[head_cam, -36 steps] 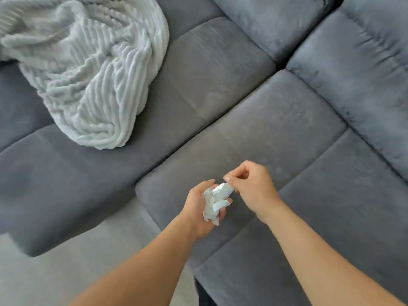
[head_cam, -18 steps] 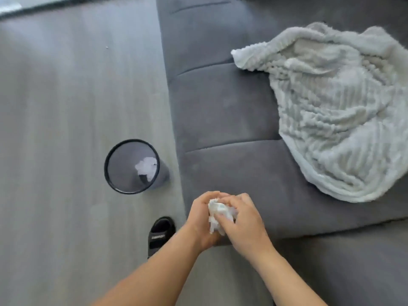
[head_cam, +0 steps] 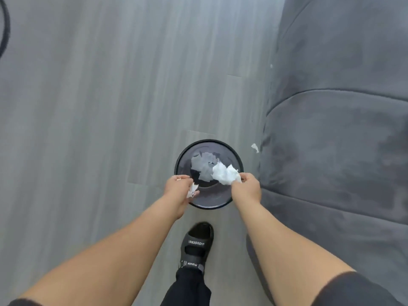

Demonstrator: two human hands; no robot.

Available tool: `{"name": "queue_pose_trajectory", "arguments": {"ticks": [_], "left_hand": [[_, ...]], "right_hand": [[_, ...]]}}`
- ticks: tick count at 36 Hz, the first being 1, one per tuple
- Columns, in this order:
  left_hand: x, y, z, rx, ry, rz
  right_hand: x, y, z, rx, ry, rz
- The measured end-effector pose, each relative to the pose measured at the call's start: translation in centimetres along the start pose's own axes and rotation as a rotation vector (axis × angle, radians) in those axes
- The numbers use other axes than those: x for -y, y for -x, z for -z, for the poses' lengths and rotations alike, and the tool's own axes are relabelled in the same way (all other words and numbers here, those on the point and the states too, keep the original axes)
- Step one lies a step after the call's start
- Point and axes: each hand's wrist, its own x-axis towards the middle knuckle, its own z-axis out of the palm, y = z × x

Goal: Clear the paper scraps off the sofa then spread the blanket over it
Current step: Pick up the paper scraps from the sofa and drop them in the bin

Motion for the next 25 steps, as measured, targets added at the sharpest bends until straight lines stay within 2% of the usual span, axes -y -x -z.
{"name": "queue_pose_trajectory", "arguments": {"ticks": [3,6,10,13,15,20,23,25], "left_hand": [[0.9,-1.1,-1.2,0.153,0.173,0.174],[2.0,-2.0,-2.2,0.201,0.293,0.236],[2.9,-2.5,-3.3,0.132,0.338,0.217],[3.6,-2.5,-4.0,0.059,0.174,0.144],[3.7,-2.6,-4.2,-0.043,-0.037,0.006],[2.2,-3.5,-3.4,-0.351,-0.687,-0.649],[0.4,-5.2,-2.9,-0.551,-0.834,-0.869],[-1.0,-7.1,-2.7,-0.545,-0.954,-0.932]], "right_hand": [[0.0,-0.7,-1.2,0.239,-0.078,-0.106],[-0.9,-0.8,-2.1,0.319,-0.154,-0.210],[-2.2,-0.4,-1.8,0.209,-0.224,-0.197],[-2.7,-0.7,-0.6,0.028,-0.205,-0.095],[-2.6,-1.3,0.5,-0.066,-0.178,-0.046],[-2.3,-5.2,2.4,-0.101,-0.082,-0.055],[-2.0,-9.2,2.0,-0.104,-0.024,-0.017],[-1.9,-12.6,0.8,-0.096,0.021,0.002]]}}
